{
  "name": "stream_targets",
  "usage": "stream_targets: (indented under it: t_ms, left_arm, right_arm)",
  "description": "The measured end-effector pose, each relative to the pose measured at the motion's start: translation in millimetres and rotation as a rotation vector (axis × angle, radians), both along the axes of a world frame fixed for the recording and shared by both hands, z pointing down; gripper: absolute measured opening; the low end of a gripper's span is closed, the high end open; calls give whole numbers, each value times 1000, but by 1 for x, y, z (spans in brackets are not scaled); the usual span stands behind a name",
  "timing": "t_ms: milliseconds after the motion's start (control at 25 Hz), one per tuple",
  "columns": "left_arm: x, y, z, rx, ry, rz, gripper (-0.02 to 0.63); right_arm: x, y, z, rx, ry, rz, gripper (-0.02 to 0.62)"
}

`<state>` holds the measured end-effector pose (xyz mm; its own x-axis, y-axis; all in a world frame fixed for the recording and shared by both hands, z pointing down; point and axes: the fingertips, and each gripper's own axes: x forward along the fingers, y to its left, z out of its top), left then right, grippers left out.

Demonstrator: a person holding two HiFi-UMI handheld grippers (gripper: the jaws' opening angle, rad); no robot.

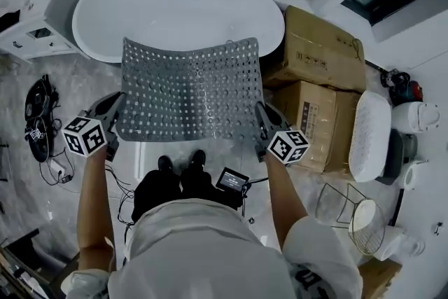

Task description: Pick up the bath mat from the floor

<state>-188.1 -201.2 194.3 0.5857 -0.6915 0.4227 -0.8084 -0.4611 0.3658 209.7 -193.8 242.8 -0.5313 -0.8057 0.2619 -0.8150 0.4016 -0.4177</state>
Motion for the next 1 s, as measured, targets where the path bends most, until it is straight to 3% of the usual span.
stream_targets:
  t_ms: [280, 520, 760, 1000]
  left_arm:
    - [-5, 25, -136, 274, -9, -9, 18]
    - [-22, 99, -177, 452, 37, 24, 17]
    - [-35, 150, -193, 472, 80, 44, 17]
    - [-70, 250, -174, 471, 98, 43, 17]
  right_arm:
    - [3, 32, -144, 237, 32, -19, 40]
    - [-44, 115, -215, 428, 83, -16, 40]
    - [-59, 169, -230, 420, 60, 10, 40]
    - [-97, 264, -213, 385, 62, 21, 40]
